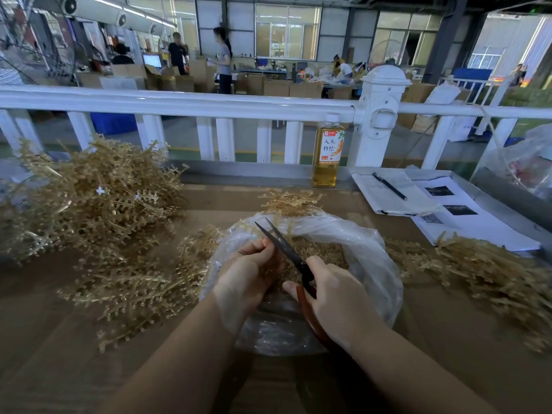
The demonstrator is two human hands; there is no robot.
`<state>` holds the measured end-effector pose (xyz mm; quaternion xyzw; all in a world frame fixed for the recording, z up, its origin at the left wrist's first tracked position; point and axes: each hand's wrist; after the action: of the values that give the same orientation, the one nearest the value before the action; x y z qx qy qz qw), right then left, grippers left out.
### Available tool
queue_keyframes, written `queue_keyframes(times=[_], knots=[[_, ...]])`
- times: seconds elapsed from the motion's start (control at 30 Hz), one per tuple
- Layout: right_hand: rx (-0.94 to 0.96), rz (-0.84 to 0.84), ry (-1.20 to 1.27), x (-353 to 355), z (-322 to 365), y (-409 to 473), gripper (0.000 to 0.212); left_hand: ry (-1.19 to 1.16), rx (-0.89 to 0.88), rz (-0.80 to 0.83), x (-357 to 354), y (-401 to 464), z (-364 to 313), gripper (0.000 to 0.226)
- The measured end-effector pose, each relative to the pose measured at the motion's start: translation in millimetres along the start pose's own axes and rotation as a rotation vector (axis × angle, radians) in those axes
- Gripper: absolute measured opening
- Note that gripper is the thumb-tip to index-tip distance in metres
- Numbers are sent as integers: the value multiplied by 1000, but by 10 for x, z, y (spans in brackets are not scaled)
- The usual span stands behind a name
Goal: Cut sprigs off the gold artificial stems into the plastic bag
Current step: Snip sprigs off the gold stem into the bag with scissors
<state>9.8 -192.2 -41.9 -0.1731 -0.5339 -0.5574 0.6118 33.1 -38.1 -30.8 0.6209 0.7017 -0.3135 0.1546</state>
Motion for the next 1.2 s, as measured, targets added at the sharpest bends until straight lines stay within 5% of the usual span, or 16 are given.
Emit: queue_keyframes(times=[0.47,0.83,1.2], knots=[[27,-13,-76,48,-42,-6,42,68,-95,-10,7,2,31,24],[11,32,-95,26,-23,-11,43,4,10,-11,28,0,-17,18],[32,18,-167,46,-62,9,42,94,-107,-104,-22,45,66,32]])
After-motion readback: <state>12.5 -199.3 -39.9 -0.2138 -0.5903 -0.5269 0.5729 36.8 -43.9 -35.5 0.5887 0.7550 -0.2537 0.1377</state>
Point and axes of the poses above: each hand's wrist, its own y-axis towards the middle knuckle, its own x-axis out of the back of the hand, z = x × y
